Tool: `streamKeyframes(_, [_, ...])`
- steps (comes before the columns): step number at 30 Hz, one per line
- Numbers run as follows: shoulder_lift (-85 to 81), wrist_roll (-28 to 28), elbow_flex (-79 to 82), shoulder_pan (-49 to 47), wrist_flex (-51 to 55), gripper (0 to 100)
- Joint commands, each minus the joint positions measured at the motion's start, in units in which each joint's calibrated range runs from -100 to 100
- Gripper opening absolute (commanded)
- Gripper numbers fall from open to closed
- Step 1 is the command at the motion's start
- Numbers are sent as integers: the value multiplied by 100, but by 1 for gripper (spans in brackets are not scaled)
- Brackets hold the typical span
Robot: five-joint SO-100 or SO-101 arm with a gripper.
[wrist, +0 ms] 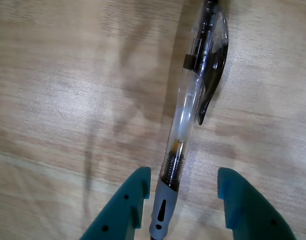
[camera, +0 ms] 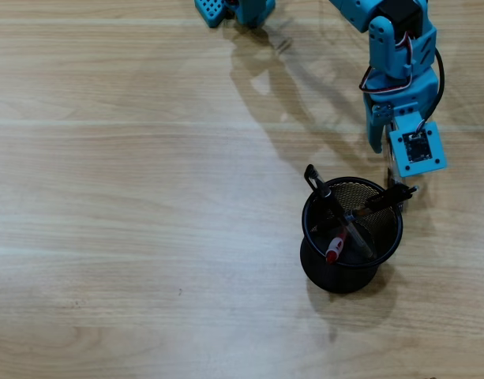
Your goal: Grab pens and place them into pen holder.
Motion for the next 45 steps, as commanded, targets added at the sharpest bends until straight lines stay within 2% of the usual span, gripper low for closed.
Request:
streamKeyframes(1, [-12,23,-199,54,-18,16])
streamKeyframes(19, [1004,13,-848,18,-27,15])
streamKeyframes(25, [1055,-2,-866,18,42,3])
streamKeyframes(31, [954,23,-866,81,51,2])
streamKeyframes(38, [265,89,-866,199,163,2])
streamKeyframes(45, [-1339,663,-866,353,860,2])
